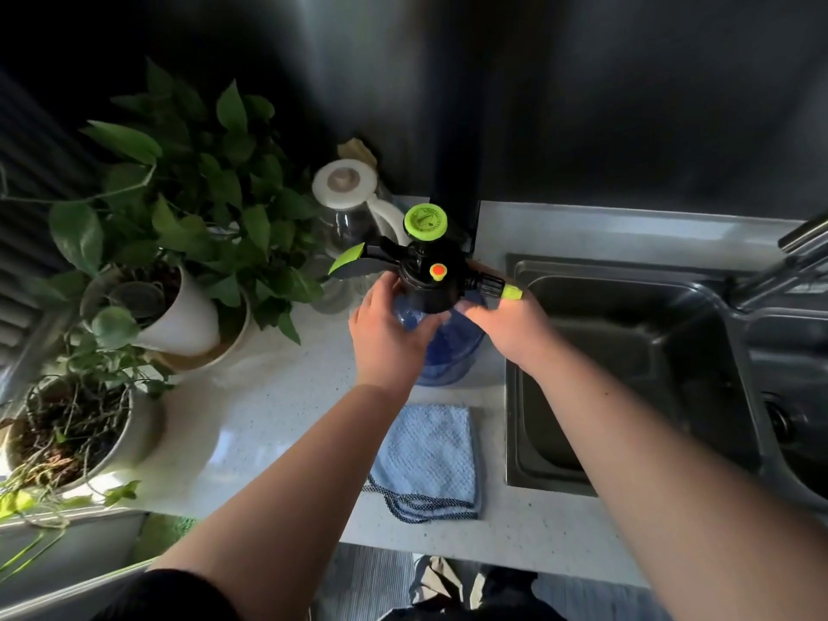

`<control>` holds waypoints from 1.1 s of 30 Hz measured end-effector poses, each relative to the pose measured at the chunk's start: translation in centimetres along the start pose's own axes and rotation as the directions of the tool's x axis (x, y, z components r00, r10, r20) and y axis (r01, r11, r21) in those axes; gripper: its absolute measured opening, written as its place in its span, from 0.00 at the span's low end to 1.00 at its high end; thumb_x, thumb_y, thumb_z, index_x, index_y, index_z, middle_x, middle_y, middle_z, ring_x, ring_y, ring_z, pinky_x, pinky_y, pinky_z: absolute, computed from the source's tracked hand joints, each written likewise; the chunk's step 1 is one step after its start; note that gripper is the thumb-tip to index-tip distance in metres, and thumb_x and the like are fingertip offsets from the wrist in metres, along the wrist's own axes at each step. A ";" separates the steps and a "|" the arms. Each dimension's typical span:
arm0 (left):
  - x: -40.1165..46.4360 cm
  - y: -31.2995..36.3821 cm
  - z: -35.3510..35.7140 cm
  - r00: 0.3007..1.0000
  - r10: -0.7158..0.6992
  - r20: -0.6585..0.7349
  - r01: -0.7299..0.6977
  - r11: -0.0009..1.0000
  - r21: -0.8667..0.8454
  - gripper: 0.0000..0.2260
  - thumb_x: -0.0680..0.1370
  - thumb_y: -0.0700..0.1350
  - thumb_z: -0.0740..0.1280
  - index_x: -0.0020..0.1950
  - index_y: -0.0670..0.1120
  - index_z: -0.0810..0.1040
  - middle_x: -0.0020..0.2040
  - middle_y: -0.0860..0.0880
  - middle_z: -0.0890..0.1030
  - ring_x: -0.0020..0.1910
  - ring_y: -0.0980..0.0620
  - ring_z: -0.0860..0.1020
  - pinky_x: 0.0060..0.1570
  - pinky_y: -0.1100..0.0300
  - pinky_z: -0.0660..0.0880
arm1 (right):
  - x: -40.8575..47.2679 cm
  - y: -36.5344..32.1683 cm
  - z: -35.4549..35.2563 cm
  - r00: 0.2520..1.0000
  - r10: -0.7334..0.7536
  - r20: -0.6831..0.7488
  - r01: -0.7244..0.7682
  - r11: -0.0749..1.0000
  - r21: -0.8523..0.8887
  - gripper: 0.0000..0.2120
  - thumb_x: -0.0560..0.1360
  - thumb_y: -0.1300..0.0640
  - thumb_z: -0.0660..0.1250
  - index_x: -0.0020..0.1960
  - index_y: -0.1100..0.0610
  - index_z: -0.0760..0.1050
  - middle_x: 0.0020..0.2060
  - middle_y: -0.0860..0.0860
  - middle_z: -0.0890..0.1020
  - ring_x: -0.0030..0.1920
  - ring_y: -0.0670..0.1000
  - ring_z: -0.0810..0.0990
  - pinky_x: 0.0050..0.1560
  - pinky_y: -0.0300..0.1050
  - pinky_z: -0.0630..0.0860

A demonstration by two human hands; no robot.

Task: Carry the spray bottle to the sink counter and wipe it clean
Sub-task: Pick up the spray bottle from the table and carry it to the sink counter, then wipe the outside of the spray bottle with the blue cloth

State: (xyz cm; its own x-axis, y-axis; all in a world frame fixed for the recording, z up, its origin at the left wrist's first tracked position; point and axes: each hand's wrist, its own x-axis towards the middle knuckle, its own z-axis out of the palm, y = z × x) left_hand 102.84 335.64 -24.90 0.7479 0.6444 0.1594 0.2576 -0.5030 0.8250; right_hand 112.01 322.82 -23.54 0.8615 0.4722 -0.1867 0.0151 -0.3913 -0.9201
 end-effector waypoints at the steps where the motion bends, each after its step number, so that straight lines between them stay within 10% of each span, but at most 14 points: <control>1: 0.0 -0.3 0.0 1.000 0.011 0.029 -0.012 0.999 0.031 0.33 0.66 0.46 0.81 0.67 0.39 0.74 0.63 0.41 0.81 0.65 0.39 0.77 0.66 0.39 0.69 | -0.1 0.3 -0.2 1.000 -0.022 -0.006 0.022 0.998 0.060 0.26 0.72 0.59 0.72 0.47 0.24 0.75 0.44 0.26 0.82 0.50 0.26 0.76 0.46 0.22 0.72; 4: -0.8 -1.9 -0.4 0.990 0.000 0.138 -0.005 1.000 0.031 0.41 0.68 0.46 0.81 0.76 0.40 0.66 0.75 0.43 0.70 0.78 0.40 0.61 0.74 0.49 0.58 | -1.0 2.3 -0.9 0.987 -0.006 -0.161 0.027 0.991 0.128 0.23 0.74 0.64 0.68 0.54 0.35 0.74 0.58 0.43 0.81 0.60 0.43 0.78 0.61 0.41 0.73; 7: -3.2 -4.5 -1.4 0.983 -0.013 0.182 0.010 1.000 0.017 0.39 0.71 0.43 0.78 0.78 0.46 0.62 0.75 0.53 0.66 0.79 0.46 0.57 0.75 0.53 0.57 | -3.6 5.5 -0.8 0.922 0.129 -0.365 -0.128 0.991 0.028 0.15 0.77 0.63 0.64 0.45 0.42 0.74 0.43 0.42 0.80 0.47 0.44 0.79 0.45 0.42 0.73; 13: -7.9 -9.8 -2.2 0.954 -0.263 0.144 0.255 0.964 0.067 0.37 0.76 0.39 0.71 0.79 0.53 0.55 0.78 0.48 0.65 0.73 0.44 0.68 0.70 0.46 0.69 | -7.0 11.1 4.8 0.928 0.373 -0.024 -0.369 0.905 -0.210 0.10 0.76 0.59 0.67 0.56 0.51 0.74 0.49 0.47 0.81 0.51 0.50 0.81 0.44 0.42 0.73; 19: -9.1 -11.7 -1.1 0.770 -0.552 0.320 0.521 0.833 0.185 0.26 0.75 0.39 0.71 0.72 0.43 0.68 0.64 0.41 0.77 0.58 0.43 0.79 0.55 0.52 0.78 | -7.6 12.6 8.2 0.926 0.373 -0.057 -0.351 0.795 -0.494 0.23 0.68 0.54 0.75 0.59 0.57 0.71 0.55 0.57 0.78 0.55 0.59 0.78 0.50 0.45 0.73; 23: -9.0 -11.4 -1.4 0.729 -0.555 0.401 0.491 0.832 0.260 0.19 0.74 0.39 0.70 0.64 0.44 0.75 0.55 0.44 0.81 0.50 0.44 0.79 0.48 0.53 0.77 | -7.8 12.1 8.5 0.931 0.364 0.017 -0.288 0.764 -0.577 0.11 0.70 0.54 0.72 0.48 0.54 0.71 0.52 0.56 0.80 0.49 0.55 0.77 0.45 0.42 0.67; 29: -8.0 -9.3 -3.6 0.776 -0.365 0.514 0.358 0.926 0.116 0.03 0.78 0.42 0.69 0.49 0.43 0.76 0.43 0.47 0.78 0.40 0.48 0.74 0.37 0.58 0.74 | -9.7 10.2 6.2 0.945 0.306 0.114 -0.298 0.951 -0.081 0.16 0.73 0.56 0.70 0.59 0.49 0.73 0.54 0.48 0.81 0.54 0.53 0.80 0.52 0.44 0.74; 33: -6.8 -6.4 -5.2 0.828 -0.206 0.522 0.234 0.972 0.012 0.04 0.81 0.46 0.65 0.50 0.50 0.70 0.32 0.51 0.72 0.28 0.54 0.66 0.25 0.65 0.64 | -10.9 8.3 3.5 0.900 0.362 0.241 -0.434 0.781 0.449 0.18 0.67 0.59 0.75 0.55 0.48 0.77 0.51 0.51 0.86 0.52 0.53 0.83 0.48 0.49 0.80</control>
State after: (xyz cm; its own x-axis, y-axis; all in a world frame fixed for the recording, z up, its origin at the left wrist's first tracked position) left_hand 92.93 337.47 -28.43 0.8854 0.3365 -0.3208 0.4328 -0.3446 0.8330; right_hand 101.03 317.19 -30.31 0.6589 0.4737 -0.5843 -0.5903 -0.1560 -0.7920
